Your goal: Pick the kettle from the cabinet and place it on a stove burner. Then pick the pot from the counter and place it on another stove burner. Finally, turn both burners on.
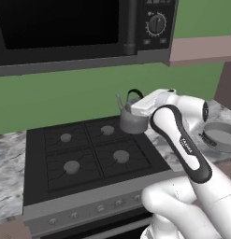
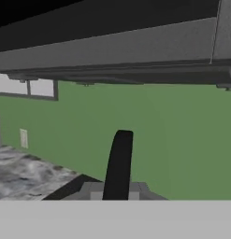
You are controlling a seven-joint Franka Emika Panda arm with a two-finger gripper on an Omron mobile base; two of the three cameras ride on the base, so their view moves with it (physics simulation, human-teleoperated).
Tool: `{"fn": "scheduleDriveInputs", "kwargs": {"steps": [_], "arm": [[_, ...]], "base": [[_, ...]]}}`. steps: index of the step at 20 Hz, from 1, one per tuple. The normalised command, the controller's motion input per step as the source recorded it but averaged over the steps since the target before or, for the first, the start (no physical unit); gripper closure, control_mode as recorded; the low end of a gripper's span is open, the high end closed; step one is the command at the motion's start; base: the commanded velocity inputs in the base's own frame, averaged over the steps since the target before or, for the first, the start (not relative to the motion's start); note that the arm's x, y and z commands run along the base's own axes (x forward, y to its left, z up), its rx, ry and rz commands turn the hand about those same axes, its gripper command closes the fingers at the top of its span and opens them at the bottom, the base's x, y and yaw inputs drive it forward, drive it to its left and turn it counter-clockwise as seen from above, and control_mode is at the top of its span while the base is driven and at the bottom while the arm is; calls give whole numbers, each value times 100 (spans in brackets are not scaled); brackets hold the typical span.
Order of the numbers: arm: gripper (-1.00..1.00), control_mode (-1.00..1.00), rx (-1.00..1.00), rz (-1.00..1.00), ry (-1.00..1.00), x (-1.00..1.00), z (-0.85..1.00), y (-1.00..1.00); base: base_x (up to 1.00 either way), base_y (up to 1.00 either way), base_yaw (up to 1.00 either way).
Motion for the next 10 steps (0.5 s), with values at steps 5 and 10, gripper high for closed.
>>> {"fn": "scheduleDriveInputs", "kwargs": {"steps": [5,10], "arm": [[100,-100,0,0,0,43,-32,4],[100,-100,0,0,0,36,-32,3]], "base": [[0,0,0],[0,0,0]]}}
